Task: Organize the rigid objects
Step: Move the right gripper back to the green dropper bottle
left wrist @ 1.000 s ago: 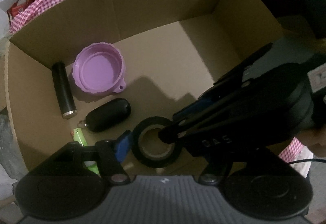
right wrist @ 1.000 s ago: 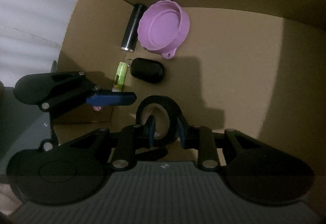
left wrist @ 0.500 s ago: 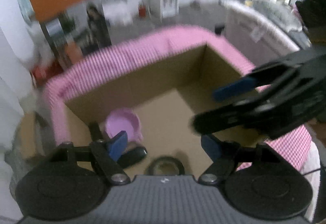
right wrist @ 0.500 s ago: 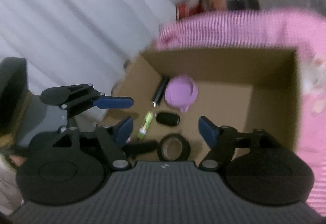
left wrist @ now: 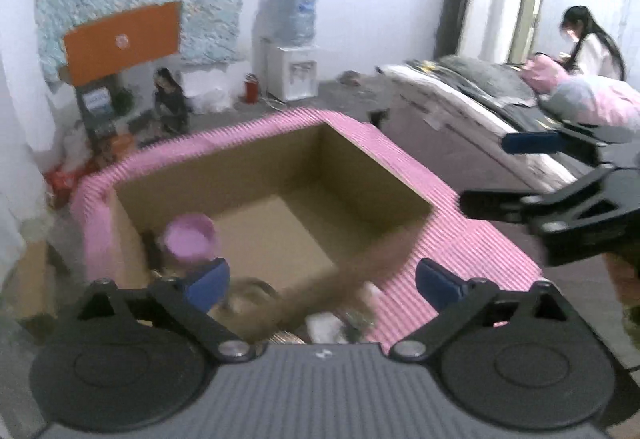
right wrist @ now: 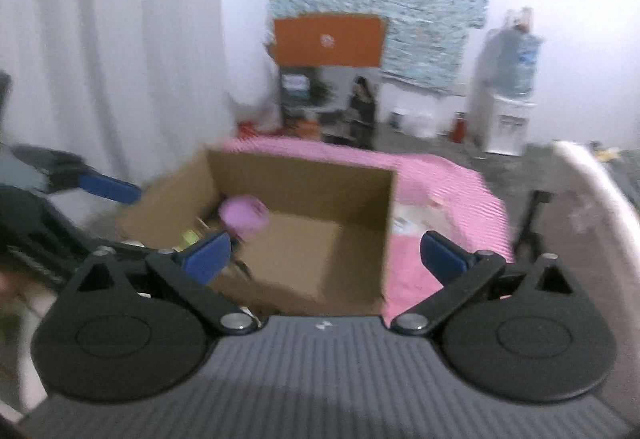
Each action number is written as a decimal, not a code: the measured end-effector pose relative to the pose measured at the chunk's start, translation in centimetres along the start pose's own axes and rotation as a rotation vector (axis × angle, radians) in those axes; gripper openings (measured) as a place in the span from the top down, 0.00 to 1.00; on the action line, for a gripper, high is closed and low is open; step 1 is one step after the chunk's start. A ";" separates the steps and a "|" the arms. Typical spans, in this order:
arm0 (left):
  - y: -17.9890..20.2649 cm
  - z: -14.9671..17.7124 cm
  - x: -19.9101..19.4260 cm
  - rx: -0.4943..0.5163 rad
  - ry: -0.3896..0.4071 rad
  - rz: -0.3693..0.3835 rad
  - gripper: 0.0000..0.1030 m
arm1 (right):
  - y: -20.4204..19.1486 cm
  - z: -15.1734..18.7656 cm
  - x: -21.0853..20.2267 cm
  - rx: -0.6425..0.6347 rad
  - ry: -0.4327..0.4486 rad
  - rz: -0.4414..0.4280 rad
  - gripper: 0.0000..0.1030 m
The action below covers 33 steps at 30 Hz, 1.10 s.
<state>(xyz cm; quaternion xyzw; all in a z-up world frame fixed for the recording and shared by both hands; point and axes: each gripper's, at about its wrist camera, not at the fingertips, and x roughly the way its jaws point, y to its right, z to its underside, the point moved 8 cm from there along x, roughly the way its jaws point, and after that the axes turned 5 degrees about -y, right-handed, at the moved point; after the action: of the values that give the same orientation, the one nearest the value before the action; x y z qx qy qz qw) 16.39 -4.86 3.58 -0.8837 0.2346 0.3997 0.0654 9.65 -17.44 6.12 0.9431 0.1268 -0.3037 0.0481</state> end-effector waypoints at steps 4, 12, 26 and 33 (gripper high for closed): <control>2.1 3.0 1.3 -0.018 -0.025 0.088 0.03 | -0.2 3.0 0.3 -0.059 -0.020 0.084 0.01; 3.5 6.3 2.8 -0.112 0.007 0.199 0.00 | 0.3 6.0 0.1 0.084 0.046 -0.054 0.01; 6.3 7.6 6.1 0.115 0.088 -0.111 0.01 | -0.2 11.3 2.9 0.245 0.025 -0.182 0.02; 5.9 6.8 7.1 0.161 0.141 -0.188 0.15 | -1.4 10.1 5.4 0.232 0.002 -0.255 0.10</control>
<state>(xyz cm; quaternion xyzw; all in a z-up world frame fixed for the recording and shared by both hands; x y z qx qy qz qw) 13.11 -10.63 -5.78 -0.9196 0.1862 0.3084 0.1567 7.82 -16.70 -5.27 0.9188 0.2097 -0.3189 -0.1000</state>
